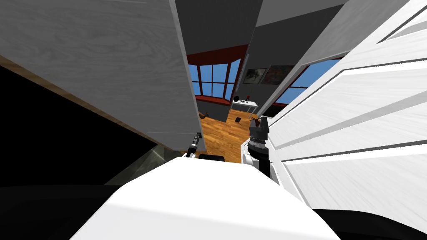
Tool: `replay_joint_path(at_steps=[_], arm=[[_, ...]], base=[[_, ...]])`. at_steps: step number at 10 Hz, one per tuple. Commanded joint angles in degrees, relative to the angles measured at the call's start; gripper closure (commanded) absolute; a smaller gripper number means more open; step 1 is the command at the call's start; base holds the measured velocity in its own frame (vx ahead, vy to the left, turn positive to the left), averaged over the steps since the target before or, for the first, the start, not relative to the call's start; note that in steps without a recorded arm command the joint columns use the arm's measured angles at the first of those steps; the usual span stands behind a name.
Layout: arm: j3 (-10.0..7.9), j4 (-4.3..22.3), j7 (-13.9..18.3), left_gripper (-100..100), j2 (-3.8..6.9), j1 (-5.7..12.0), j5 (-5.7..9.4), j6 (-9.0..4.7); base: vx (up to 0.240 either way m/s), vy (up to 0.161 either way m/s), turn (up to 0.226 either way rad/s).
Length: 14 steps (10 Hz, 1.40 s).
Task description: Push the door open
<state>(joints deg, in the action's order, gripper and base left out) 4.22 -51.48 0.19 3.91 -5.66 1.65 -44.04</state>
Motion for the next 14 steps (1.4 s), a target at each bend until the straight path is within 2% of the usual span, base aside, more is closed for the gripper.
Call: replay_joint_path(at_steps=[1, 7, 8, 11, 13, 14], arm=[[-1.02, -1.6, -0.1, 100, 0.76, -0.6, 0.41, 0.78], [-4.95, -1.1, -1.3, 100, 1.23, 0.02, 2.22, 1.08], [-4.38, -0.3, -0.9, -100, 0.98, 0.19, 2.23, 0.8], [-4.43, -1.1, -0.7, -100, 0.49, -0.14, 2.58, 1.31], [-4.48, -2.0, -0.6, -100, -0.41, -0.49, 2.95, 1.86], [-4.47, -1.7, -0.6, -100, -0.13, -0.34, 2.85, 1.62]], base=[[0.144, -0.043, 0.013], [0.152, -0.048, 0.071], [-0.044, -0.085, 0.074], [-0.204, -0.09, 0.043], [-0.256, -0.134, 0.075], [-0.13, -0.069, 0.02]])
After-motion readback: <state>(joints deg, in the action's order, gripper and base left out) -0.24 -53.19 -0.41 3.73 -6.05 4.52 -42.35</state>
